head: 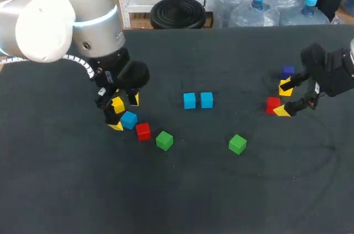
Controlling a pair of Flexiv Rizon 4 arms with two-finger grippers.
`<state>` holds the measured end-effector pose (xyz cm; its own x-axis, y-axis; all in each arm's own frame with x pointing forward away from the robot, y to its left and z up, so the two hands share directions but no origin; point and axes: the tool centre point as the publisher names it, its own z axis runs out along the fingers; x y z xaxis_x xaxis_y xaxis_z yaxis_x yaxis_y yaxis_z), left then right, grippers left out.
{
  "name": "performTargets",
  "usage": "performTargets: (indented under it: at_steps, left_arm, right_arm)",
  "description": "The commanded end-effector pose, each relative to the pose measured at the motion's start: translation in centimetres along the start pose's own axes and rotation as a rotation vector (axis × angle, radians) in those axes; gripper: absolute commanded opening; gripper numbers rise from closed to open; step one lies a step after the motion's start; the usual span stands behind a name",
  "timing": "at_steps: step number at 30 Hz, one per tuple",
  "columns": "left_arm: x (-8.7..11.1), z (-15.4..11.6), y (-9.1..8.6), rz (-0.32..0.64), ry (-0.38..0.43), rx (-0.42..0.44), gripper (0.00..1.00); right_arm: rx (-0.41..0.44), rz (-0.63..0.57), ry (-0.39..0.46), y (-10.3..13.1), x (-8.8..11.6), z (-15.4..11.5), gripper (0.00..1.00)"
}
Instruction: Place the blue cubes, place green cubes on the blue cubes, place the yellow cubes on the green cubes, then place the red cubes on the yellow cubes, and place purple cube on the red cubes.
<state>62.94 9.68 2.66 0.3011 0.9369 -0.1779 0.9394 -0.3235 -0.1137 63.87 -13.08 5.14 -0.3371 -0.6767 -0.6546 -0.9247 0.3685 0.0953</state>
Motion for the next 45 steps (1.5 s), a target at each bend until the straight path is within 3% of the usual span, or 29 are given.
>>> performTargets:
  at_steps: [1, 28, 45]
  left_arm:
    - [0.0, -0.3, 0.0, -0.01, 0.019, -0.015, 1.0]
    - [0.2, -0.2, 0.1, -0.016, 0.03, -0.02, 1.0]
    - [0.3, 1.4, -0.3, 0.083, 0.073, -0.033, 1.0]
  right_arm:
    - [0.0, 0.0, 0.0, 0.0, 0.0, 0.1, 1.0]
    - [0.0, 0.0, 0.0, 0.0, 0.0, 0.1, 1.0]
    - [0.0, 0.0, 0.0, 0.0, 0.0, 0.1, 1.0]
